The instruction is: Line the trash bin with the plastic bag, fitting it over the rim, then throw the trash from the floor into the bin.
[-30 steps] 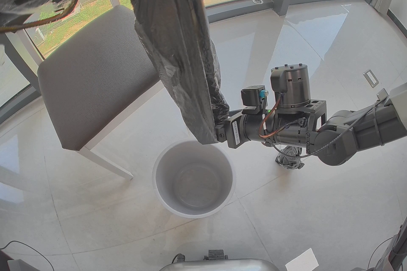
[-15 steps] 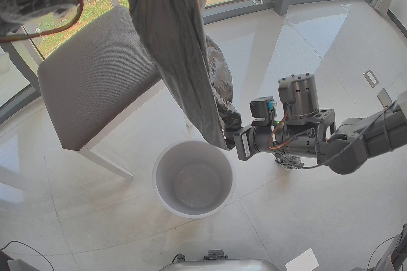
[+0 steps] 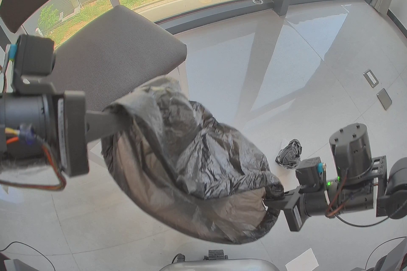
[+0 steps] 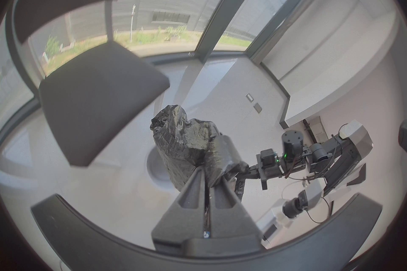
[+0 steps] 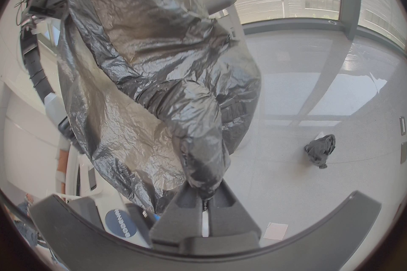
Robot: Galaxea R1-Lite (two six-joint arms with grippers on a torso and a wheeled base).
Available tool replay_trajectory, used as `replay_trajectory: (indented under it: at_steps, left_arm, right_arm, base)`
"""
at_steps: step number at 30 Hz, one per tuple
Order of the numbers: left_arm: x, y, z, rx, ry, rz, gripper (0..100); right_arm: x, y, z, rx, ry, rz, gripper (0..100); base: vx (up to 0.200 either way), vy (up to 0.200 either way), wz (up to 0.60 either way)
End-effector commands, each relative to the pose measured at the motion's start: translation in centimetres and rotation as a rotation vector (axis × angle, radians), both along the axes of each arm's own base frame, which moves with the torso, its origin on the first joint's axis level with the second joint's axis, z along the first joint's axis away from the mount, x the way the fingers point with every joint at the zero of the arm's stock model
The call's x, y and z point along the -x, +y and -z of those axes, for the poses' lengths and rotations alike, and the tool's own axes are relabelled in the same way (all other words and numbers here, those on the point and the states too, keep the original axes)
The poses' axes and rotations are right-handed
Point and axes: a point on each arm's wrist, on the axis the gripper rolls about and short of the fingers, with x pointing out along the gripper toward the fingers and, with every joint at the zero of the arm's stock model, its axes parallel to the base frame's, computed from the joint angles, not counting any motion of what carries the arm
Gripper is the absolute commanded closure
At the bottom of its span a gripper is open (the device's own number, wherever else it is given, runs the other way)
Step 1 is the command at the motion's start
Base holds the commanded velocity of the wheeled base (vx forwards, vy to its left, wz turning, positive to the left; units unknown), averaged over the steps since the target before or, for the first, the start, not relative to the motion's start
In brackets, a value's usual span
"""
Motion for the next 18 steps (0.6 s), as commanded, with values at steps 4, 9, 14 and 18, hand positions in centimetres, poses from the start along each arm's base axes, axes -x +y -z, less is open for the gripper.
replay_trajectory:
  at_steps: [4, 9, 14, 18]
  left_arm:
    - [2.0, 1.8, 3.4, -0.054, 0.158, -0.021, 100]
    - [1.0, 0.9, 6.6, -0.162, 0.235, -0.055, 100]
    - [0.3, 0.0, 8.3, -0.220, 0.282, -0.057, 100]
    - [-0.7, -0.6, 9.4, -0.196, 0.311, -0.053, 100]
  right_arm:
    - [3.5, -0.7, 1.1, 0.037, 0.055, -0.086, 100]
    - [2.7, 0.1, 2.0, 0.044, 0.100, -0.113, 100]
    - [1.3, 1.4, 3.2, 0.061, 0.141, -0.124, 100]
    - [-0.2, 1.9, 4.0, 0.075, 0.165, -0.092, 100]
  base:
    - [0.000, 0.000, 0.00]
    - [0.000, 0.000, 0.00]
    - [0.000, 0.000, 0.00]
    - [0.000, 0.000, 0.00]
